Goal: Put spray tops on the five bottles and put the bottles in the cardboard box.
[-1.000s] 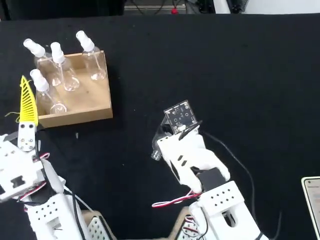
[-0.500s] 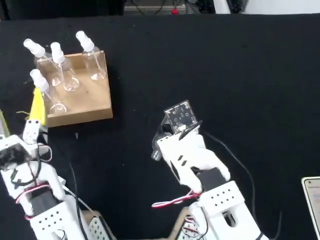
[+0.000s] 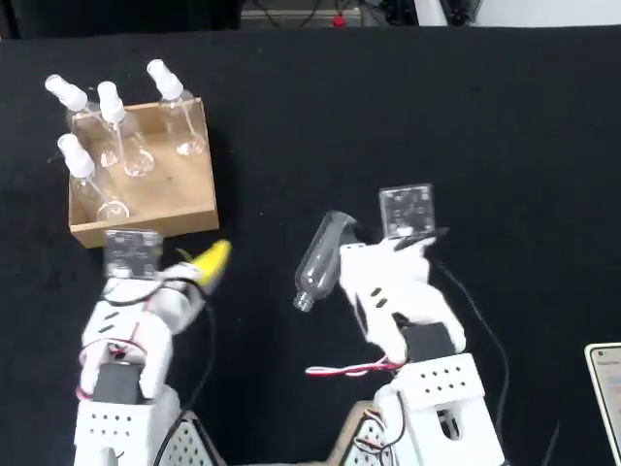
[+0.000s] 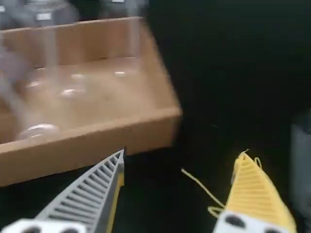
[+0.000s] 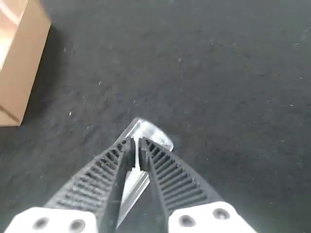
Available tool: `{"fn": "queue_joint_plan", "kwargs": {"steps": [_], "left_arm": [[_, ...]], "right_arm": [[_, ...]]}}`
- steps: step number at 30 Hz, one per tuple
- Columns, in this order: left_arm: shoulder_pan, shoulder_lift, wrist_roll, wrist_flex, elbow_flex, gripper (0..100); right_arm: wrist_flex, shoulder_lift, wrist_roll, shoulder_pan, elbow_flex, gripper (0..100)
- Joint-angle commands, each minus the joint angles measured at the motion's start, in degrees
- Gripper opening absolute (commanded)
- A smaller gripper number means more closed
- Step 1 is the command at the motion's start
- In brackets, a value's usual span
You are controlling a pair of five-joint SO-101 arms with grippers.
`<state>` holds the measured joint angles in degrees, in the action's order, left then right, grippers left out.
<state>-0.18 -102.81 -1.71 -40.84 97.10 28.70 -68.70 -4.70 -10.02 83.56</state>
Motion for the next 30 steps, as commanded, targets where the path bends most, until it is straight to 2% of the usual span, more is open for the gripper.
{"fn": "queue_joint_plan", "kwargs": {"steps": [1, 7, 12, 16, 19, 22, 25, 30], "left_arm": [[11.1, -0.1, 0.1, 2.4, 0.3, 34], [12.5, 0.3, 0.1, 10.5, 0.3, 32], [13.0, 0.1, 0.1, 12.9, 0.3, 16], [12.9, -0.2, -0.4, 13.1, 0.3, 6], [12.7, -0.1, -0.4, 12.9, 0.3, 7], [12.5, 0.3, -0.4, 12.7, 0.3, 10], [12.7, 0.0, -0.4, 7.7, 0.3, 12], [13.1, -0.2, -0.4, 3.6, 0.3, 17]], "right_arm": [[-2.2, -0.6, -1.1, 1.6, -3.9, 1.3], [-6.5, -0.6, -1.1, 1.6, -1.7, 1.3], [-12.7, -0.5, -1.2, 1.6, 0.7, 1.3], [-12.4, 3.3, -1.2, 1.6, -1.0, 1.3], [-9.7, 12.6, -1.2, 1.6, -7.4, 3.1], [-8.1, 25.1, -1.2, 1.8, -14.6, 10.3], [-7.9, 36.2, -1.2, 1.8, -20.8, 14.9], [-7.8, 47.0, -3.0, 1.8, -27.1, 13.9]]}}
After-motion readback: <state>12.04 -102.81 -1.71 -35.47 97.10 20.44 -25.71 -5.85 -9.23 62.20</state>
